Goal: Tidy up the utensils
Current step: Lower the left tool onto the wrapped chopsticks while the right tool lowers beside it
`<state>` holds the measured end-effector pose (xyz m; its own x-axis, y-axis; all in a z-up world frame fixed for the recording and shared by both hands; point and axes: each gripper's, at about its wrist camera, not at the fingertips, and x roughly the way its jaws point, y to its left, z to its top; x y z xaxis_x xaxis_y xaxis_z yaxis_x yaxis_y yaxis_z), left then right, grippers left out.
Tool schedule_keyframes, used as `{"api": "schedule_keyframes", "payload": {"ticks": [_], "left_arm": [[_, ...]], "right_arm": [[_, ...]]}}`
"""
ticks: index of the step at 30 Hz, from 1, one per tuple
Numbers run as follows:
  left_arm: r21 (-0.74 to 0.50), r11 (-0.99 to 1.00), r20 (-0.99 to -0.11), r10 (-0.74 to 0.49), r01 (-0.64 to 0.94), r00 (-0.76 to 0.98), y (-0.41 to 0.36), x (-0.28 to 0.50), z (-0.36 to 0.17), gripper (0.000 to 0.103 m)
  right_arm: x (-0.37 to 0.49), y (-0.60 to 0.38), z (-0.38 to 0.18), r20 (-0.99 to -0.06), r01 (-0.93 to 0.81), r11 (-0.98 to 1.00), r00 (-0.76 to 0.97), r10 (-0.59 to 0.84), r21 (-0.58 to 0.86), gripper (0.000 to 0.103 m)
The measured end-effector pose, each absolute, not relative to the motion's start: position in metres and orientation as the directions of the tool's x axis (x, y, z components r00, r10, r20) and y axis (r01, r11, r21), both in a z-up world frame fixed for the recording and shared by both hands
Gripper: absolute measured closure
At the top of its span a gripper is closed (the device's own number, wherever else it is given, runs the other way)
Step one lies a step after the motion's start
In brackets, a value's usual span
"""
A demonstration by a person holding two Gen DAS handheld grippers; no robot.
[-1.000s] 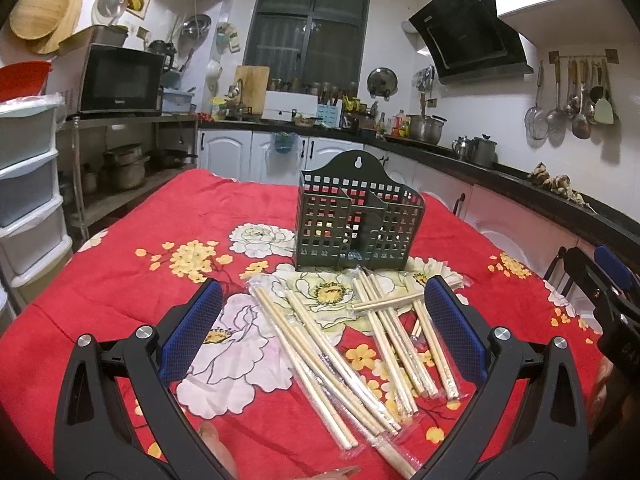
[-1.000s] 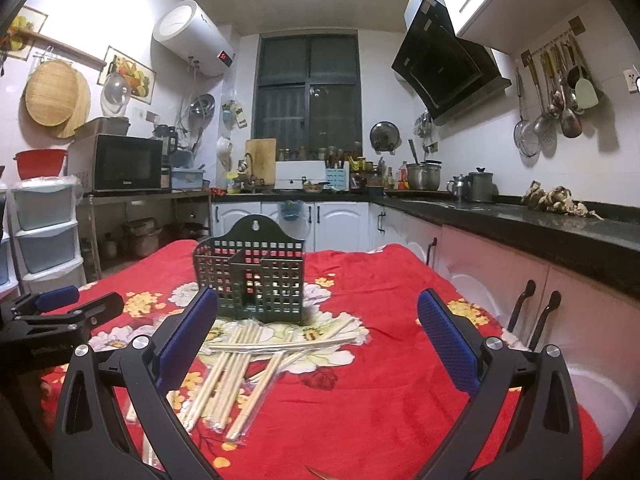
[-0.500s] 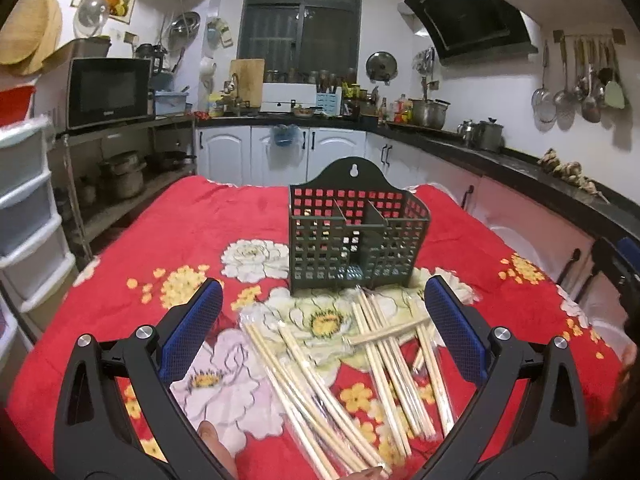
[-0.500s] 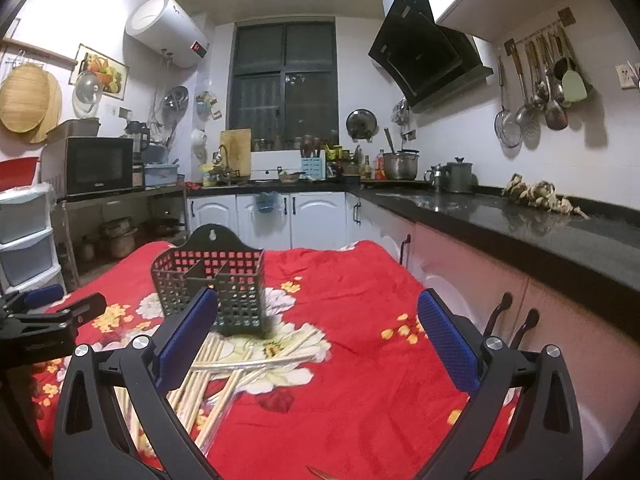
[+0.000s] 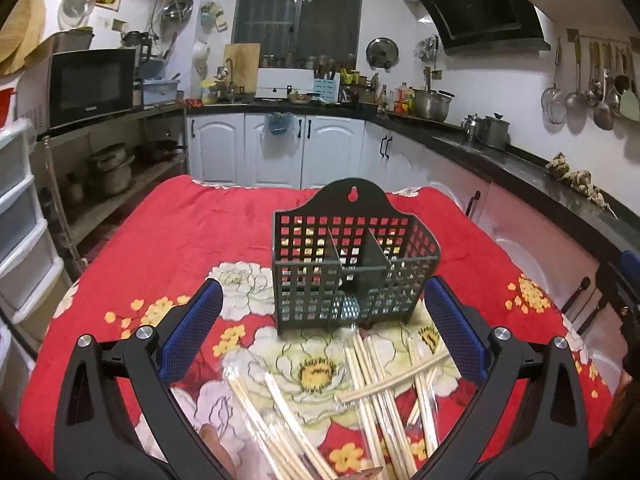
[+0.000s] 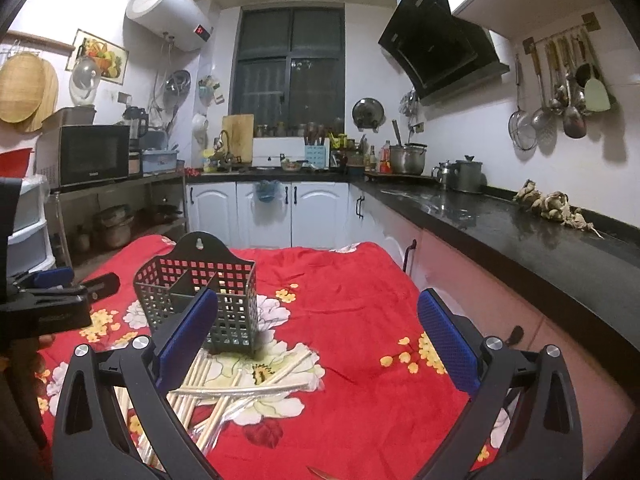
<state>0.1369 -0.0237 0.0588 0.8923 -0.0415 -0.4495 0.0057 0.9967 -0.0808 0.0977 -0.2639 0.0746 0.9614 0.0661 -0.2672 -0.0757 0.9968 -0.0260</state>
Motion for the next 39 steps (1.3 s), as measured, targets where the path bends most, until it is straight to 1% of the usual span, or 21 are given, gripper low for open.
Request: {"api": "schedule_keyframes", "payload": {"ticks": [2,5,11,14,20,22,24,26,30,33,34,35,38,39], "left_arm": [[-0.076,0.997,-0.45,-0.034,0.0,0.893,-0.021,0.143,0.061,0.01],[-0.07,0.998,-0.459,-0.028,-0.004,0.888,-0.012,0.153,0.06,0.01],[-0.149,0.988,-0.534,-0.052,-0.034,0.844,0.027,0.174,0.049,0.01],[-0.135,0.988,-0.574,-0.018,-0.073,0.819,0.043,0.179,0.038,0.01],[-0.151,0.983,-0.646,-0.021,-0.1,0.763,0.07,0.185,0.008,0.01],[-0.155,0.983,-0.67,-0.029,-0.101,0.742,0.075,0.187,-0.004,0.012],[-0.182,0.978,-0.692,-0.055,-0.101,0.719,0.079,0.188,-0.015,0.02],[-0.217,0.971,-0.711,-0.089,-0.097,0.697,0.081,0.19,-0.026,0.022],[-0.297,0.95,-0.751,-0.174,-0.091,0.637,0.084,0.194,-0.05,0.036],[-0.319,0.943,-0.765,-0.194,-0.099,0.614,0.085,0.196,-0.063,0.039],[-0.322,0.941,-0.765,-0.195,-0.103,0.614,0.086,0.195,-0.064,0.04],[-0.324,0.94,-0.763,-0.195,-0.104,0.616,0.088,0.195,-0.066,0.043],[-0.329,0.938,-0.759,-0.194,-0.109,0.621,0.092,0.195,-0.067,0.052],[-0.333,0.937,-0.757,-0.199,-0.104,0.622,0.093,0.195,-0.068,0.054]], "right_arm": [[0.109,-0.264,0.073,-0.29,-0.072,0.997,0.955,0.062,-0.024,0.006],[0.134,-0.265,0.068,-0.35,-0.058,0.998,0.935,0.05,-0.014,0.006],[0.166,-0.264,0.052,-0.424,-0.066,0.998,0.903,0.068,0.019,0.006],[0.174,-0.261,0.041,-0.456,-0.076,0.997,0.886,0.078,0.022,0.006],[0.188,-0.258,0.018,-0.526,-0.1,0.995,0.845,0.1,0.029,0.006],[0.19,-0.257,0.01,-0.55,-0.106,0.994,0.828,0.107,0.033,0.006],[0.192,-0.258,0.003,-0.571,-0.106,0.994,0.814,0.108,0.038,0.006],[0.193,-0.259,-0.004,-0.588,-0.108,0.993,0.801,0.116,0.048,0.006],[0.196,-0.263,-0.019,-0.638,-0.103,0.992,0.76,0.122,0.067,0.006],[0.199,-0.265,-0.031,-0.67,-0.106,0.992,0.732,0.125,0.068,0.007],[0.201,-0.264,-0.036,-0.689,-0.112,0.991,0.713,0.127,0.066,0.011],[0.202,-0.263,-0.04,-0.7,-0.117,0.991,0.702,0.132,0.07,0.018],[0.21,-0.265,-0.049,-0.728,-0.118,0.987,0.666,0.159,0.107,0.024],[0.213,-0.265,-0.052,-0.733,-0.12,0.986,0.661,0.164,0.113,0.026]]}}
